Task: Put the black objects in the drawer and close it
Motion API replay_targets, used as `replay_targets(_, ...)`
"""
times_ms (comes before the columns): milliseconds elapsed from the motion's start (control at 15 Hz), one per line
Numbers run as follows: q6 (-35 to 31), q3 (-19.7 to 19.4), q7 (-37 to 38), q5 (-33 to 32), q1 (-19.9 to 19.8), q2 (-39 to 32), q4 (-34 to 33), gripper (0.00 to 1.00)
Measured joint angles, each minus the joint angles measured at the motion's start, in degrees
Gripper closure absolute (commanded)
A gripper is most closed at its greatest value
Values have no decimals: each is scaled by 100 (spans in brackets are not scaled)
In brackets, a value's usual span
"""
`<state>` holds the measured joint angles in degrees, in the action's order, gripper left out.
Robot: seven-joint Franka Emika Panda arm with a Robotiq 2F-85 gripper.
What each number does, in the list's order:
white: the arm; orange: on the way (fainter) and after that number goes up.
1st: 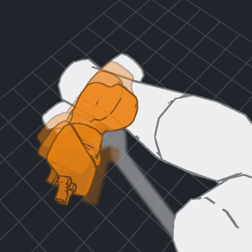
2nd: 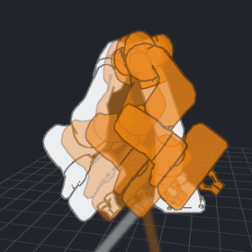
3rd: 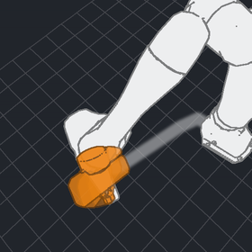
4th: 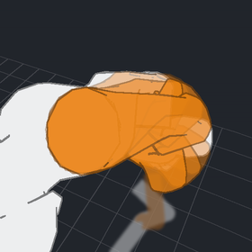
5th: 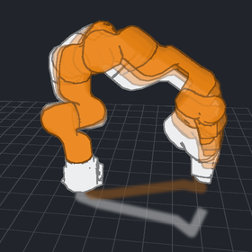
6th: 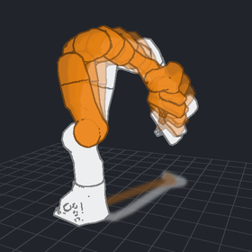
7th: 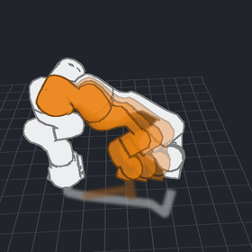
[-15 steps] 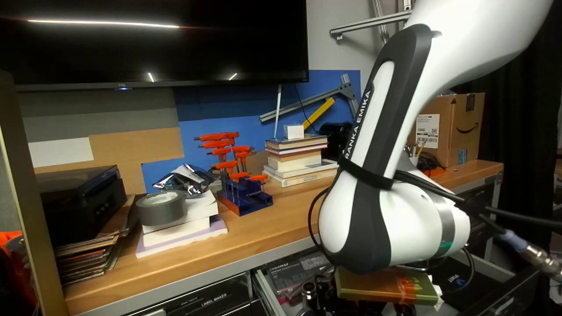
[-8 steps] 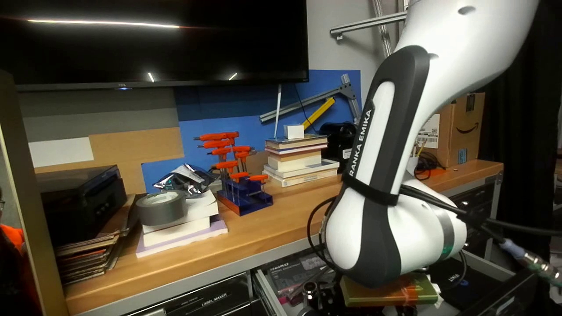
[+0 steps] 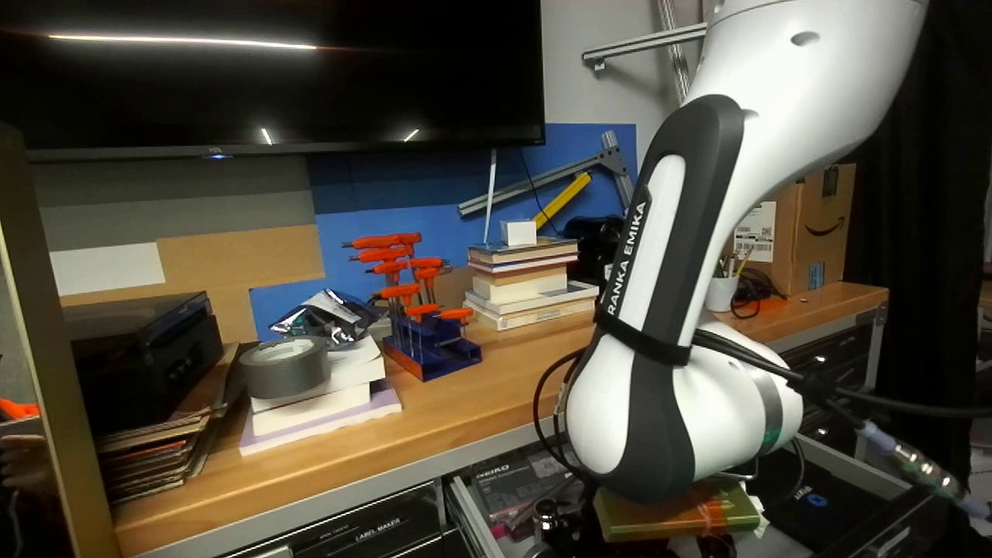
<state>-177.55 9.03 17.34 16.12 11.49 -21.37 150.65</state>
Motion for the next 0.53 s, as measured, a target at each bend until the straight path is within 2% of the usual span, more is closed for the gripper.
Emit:
replay_targets(133, 168, 144, -3, 54, -104, 85, 70, 75)
replay_targets(200, 236, 236, -12, 78, -166, 148, 148, 43)
replay_targets(267, 281, 311, -36, 105, -213, 210, 244, 24)
replay_targets(400, 397, 458, -22, 167, -223, 279, 433, 14)
replay_targets(533, 380, 473, 16, 291, -228, 302, 468, 10)
